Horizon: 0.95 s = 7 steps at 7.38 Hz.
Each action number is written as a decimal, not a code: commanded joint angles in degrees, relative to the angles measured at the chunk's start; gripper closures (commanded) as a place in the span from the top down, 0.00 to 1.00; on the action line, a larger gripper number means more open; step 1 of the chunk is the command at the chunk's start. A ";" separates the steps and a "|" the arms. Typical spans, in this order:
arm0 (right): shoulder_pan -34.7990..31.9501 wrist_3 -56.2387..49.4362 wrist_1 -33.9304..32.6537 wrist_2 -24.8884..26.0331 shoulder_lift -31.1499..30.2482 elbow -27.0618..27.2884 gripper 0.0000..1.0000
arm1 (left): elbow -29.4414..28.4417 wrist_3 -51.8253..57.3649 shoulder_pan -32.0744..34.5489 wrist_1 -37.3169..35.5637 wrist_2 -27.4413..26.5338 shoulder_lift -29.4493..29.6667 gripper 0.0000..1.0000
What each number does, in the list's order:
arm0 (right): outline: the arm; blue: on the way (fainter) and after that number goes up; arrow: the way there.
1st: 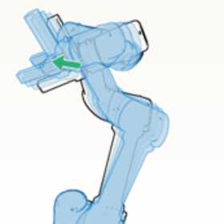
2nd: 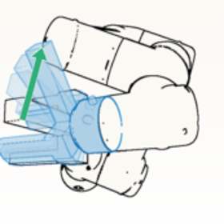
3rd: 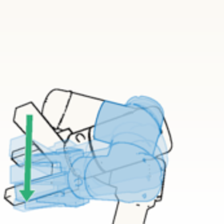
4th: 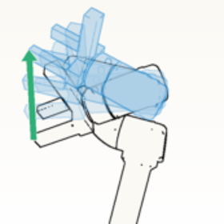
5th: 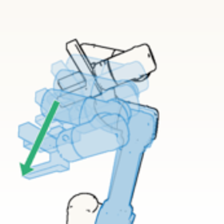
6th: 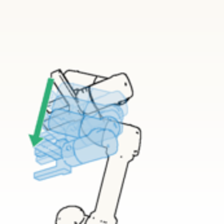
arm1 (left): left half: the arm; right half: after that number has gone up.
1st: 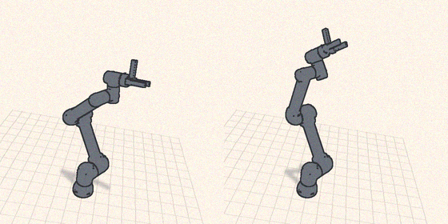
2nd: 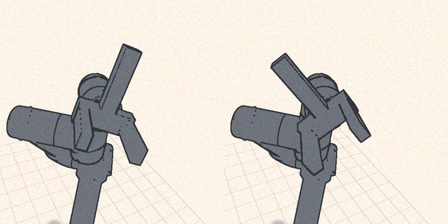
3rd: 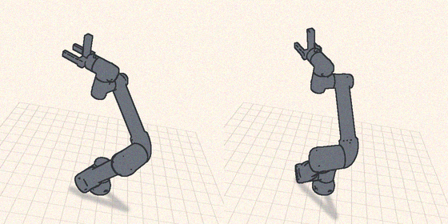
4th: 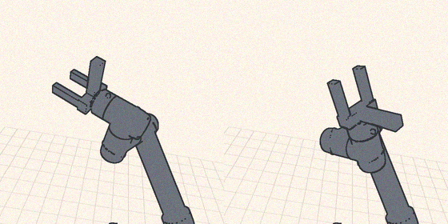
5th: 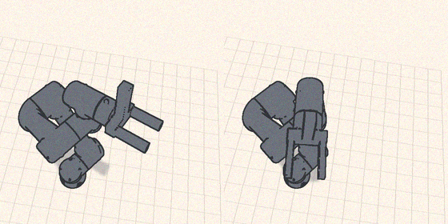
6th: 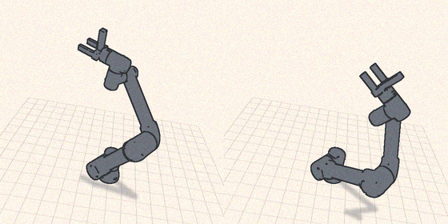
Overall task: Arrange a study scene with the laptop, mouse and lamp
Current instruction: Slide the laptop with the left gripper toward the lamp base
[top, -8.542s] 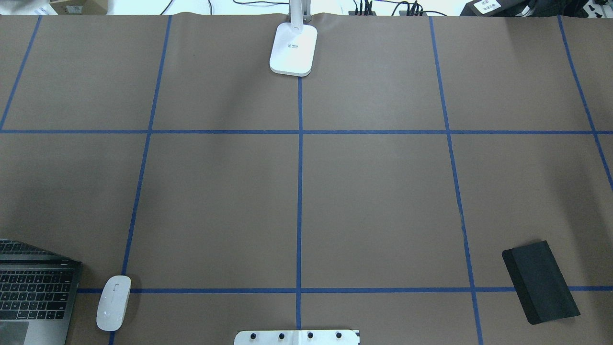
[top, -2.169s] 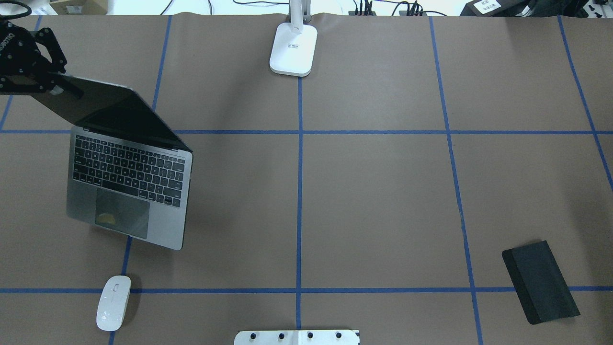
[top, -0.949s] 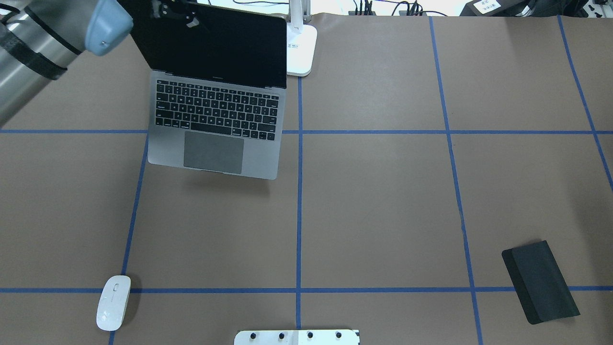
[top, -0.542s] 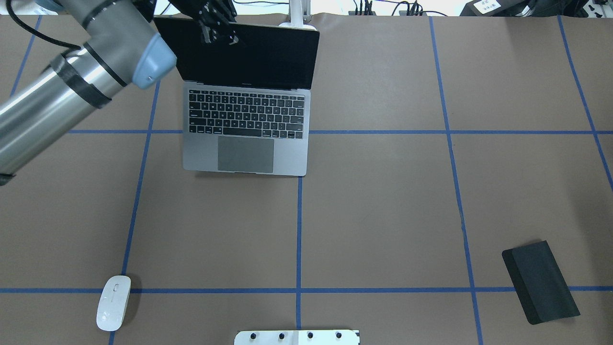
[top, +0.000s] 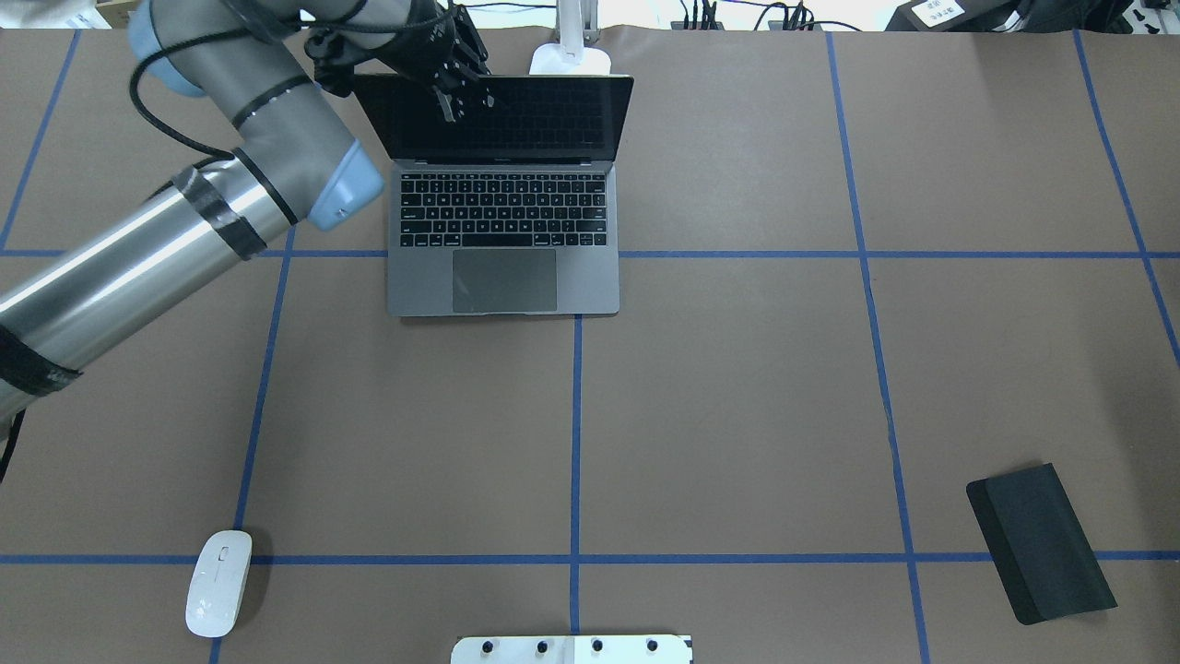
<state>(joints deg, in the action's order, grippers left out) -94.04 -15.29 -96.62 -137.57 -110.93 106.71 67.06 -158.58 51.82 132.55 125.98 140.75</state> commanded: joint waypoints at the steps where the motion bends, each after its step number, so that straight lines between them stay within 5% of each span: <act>1: 0.00 0.00 0.02 0.02 0.01 -0.02 1.00 | -2.37 -1.03 -2.76 5.41 -6.07 0.23 0.00; 5: 0.00 0.00 0.02 0.02 0.10 -0.54 1.00 | -3.17 2.98 -5.06 11.31 -7.59 -0.47 0.00; 6: 0.09 0.00 -0.06 -0.06 0.27 -0.54 1.00 | -2.90 5.28 -5.06 11.85 -7.51 -1.61 0.44; 7: 0.09 0.17 -0.24 0.02 0.27 -0.72 1.00 | -2.55 5.82 -4.89 11.94 -7.42 -1.79 0.99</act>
<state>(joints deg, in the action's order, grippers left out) -93.99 -15.27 -96.69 -137.59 -110.72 106.18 64.17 -154.36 46.89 143.99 118.49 139.54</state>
